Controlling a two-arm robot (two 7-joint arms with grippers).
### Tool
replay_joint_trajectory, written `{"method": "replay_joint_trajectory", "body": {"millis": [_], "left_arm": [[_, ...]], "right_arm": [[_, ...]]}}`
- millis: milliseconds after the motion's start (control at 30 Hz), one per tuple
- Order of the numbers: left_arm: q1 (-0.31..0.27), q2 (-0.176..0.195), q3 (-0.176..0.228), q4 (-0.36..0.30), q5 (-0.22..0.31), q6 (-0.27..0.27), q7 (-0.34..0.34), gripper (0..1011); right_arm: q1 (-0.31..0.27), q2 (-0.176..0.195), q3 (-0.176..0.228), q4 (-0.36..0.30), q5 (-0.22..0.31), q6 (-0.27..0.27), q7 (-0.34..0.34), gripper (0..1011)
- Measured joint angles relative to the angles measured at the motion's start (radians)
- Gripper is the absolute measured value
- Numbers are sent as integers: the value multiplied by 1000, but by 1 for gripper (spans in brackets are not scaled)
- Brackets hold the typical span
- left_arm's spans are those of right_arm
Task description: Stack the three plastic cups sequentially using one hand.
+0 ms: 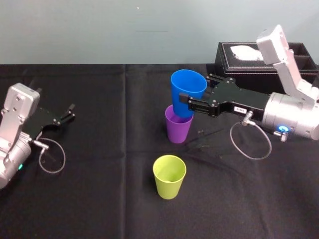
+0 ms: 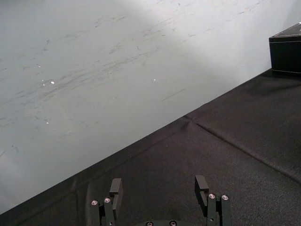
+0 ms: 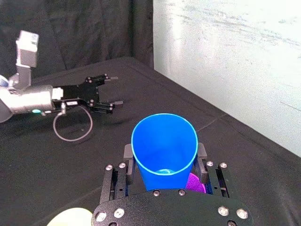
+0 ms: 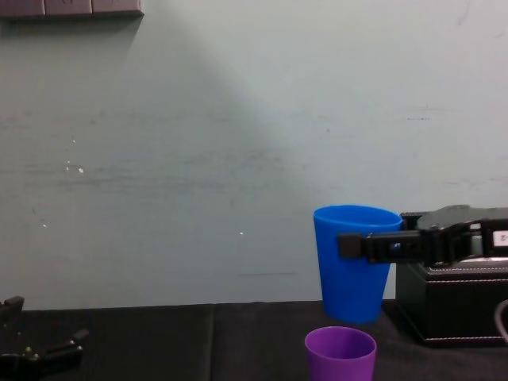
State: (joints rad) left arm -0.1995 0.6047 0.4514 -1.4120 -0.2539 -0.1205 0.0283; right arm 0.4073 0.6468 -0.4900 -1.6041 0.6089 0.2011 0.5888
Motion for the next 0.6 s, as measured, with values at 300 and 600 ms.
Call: {"method": "replay_joint_trajectory", "body": {"millis": [300,600], "left_arm": [[0,0,0,0,0,0,0,1011],[0,0,0,0,0,0,0,1011]], "right_arm": [[51,-37,-39,80,-32,4,-2,728],[65,-59,-48,138,-41,-17,9,728]]}}
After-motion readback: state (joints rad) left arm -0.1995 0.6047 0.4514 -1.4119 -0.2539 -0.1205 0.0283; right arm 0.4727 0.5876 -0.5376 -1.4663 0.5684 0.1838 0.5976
